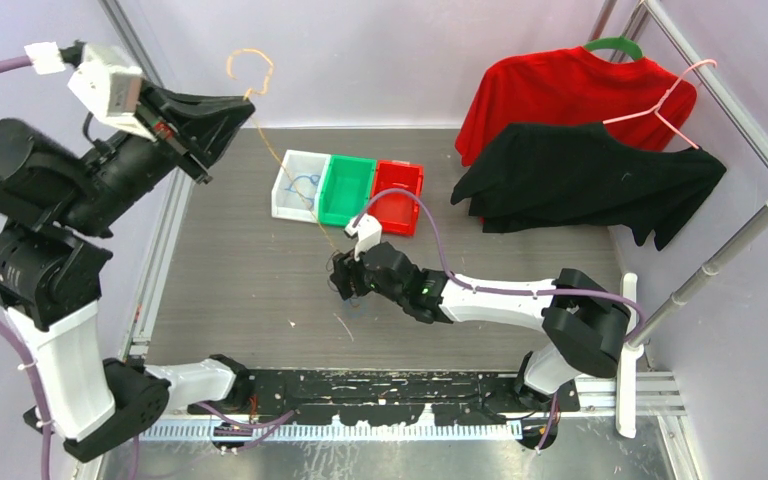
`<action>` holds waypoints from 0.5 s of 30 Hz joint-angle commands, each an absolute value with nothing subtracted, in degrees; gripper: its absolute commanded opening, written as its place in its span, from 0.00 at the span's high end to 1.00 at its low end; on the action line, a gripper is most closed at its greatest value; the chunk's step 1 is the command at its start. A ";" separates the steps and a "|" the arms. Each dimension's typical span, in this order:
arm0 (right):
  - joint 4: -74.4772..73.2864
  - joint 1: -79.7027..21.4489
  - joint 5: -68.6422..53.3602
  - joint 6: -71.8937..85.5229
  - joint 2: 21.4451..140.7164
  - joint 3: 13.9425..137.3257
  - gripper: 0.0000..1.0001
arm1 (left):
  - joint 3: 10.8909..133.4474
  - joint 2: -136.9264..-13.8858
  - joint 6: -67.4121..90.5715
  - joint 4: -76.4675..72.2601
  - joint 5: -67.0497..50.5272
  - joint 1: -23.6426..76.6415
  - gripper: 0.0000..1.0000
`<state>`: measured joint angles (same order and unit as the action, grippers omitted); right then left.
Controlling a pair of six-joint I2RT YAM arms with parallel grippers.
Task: Untangle the cables
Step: Untie the cable.
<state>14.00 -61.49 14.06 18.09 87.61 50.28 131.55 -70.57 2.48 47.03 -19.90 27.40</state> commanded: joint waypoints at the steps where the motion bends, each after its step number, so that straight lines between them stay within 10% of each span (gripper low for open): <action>1: 12.28 -61.27 15.98 17.16 85.47 48.20 0.32 | 126.71 -64.78 0.24 27.72 -11.25 27.69 1.00; 15: 12.22 -61.26 17.17 19.45 84.38 42.06 0.36 | 132.41 -65.92 -4.79 22.90 -6.62 27.69 1.00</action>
